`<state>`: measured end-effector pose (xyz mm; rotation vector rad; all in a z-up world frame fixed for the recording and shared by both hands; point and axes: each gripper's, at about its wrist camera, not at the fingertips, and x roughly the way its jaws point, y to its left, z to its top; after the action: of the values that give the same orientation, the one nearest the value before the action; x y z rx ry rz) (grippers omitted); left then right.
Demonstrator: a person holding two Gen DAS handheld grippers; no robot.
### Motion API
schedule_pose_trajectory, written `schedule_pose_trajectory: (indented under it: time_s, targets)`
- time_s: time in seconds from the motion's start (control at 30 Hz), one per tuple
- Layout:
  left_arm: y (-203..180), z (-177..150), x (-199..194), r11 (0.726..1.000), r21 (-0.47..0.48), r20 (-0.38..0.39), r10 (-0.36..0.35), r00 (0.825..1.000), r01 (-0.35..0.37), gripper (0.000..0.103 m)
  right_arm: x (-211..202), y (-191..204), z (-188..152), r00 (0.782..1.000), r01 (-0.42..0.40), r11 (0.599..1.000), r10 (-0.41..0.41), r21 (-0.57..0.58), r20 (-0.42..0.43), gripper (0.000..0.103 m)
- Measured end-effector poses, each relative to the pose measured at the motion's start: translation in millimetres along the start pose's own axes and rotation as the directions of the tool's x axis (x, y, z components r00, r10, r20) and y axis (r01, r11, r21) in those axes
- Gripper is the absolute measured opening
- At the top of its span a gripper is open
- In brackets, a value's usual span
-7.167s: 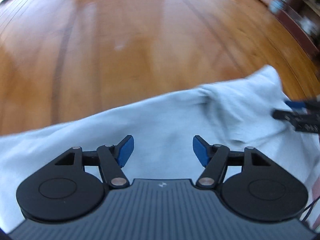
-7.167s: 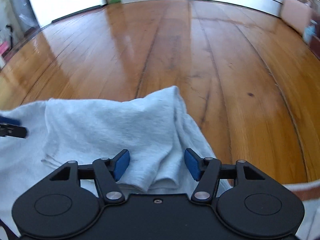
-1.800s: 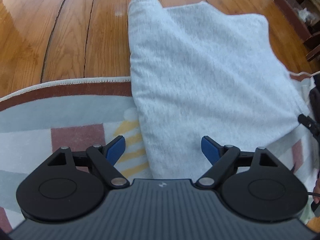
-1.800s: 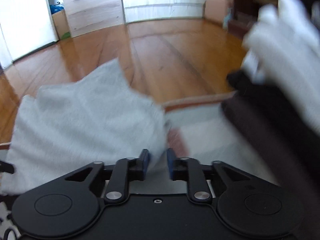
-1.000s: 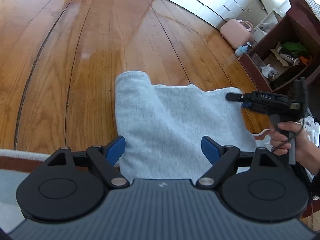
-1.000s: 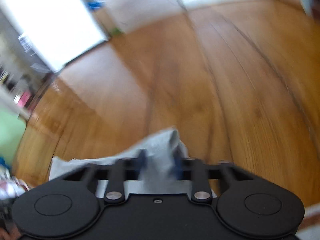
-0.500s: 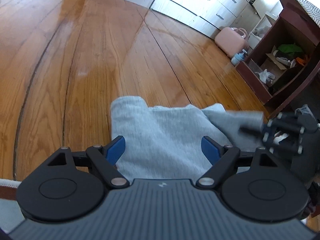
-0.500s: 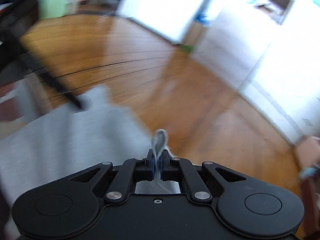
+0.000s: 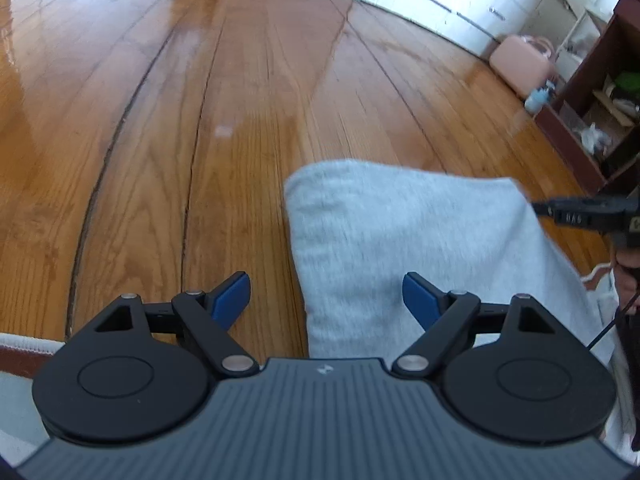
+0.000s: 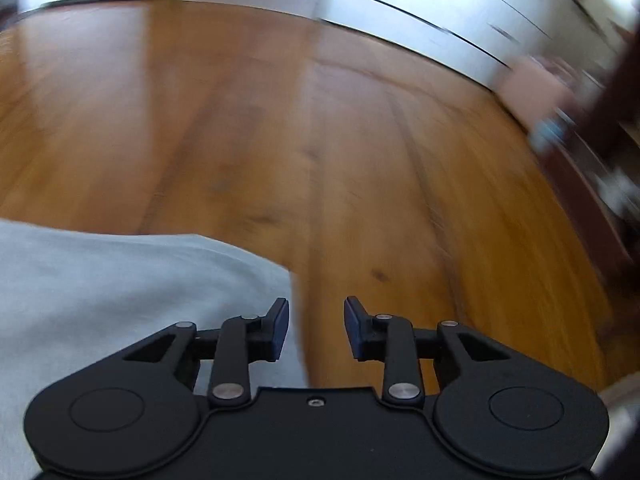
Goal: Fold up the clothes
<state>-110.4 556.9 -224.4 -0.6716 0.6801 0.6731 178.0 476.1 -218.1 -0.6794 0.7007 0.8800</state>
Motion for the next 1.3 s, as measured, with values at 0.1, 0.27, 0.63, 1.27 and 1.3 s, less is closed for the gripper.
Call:
schedule_pose_trajectory:
  time_s: [0.1,0.27,0.63,1.27,1.3]
  targets:
    - [-4,1,0,1.0,0.025,0.007,0.013,1.0,-0.013,0.083,-27,-2,-8,0.99,-0.118,0.99,0.111,0.072,0.088,0.038]
    - [-11,1,3,0.995,0.083,0.003,0.062,0.998,-0.062,0.083,-48,29,-30,0.933,-0.342,0.94,0.34,-0.006,0.118,0.053]
    - [-1,5,-26,0.998,0.055,0.09,0.023,0.996,-0.028,0.08,-65,28,-78,0.956,-0.283,0.953,0.272,0.107,0.105,0.054]
    - [-48,-18,-45,0.975,0.197,-0.016,-0.103,0.995,0.104,0.079,-145,-52,-227,0.92,-0.357,0.75,0.386,0.557,0.069,0.073]
    - [-50,-18,-47,0.97,0.171,-0.024,-0.168,0.985,0.17,0.078,-142,-54,-233,0.898,-0.387,0.683,0.43,0.619,0.088,0.073]
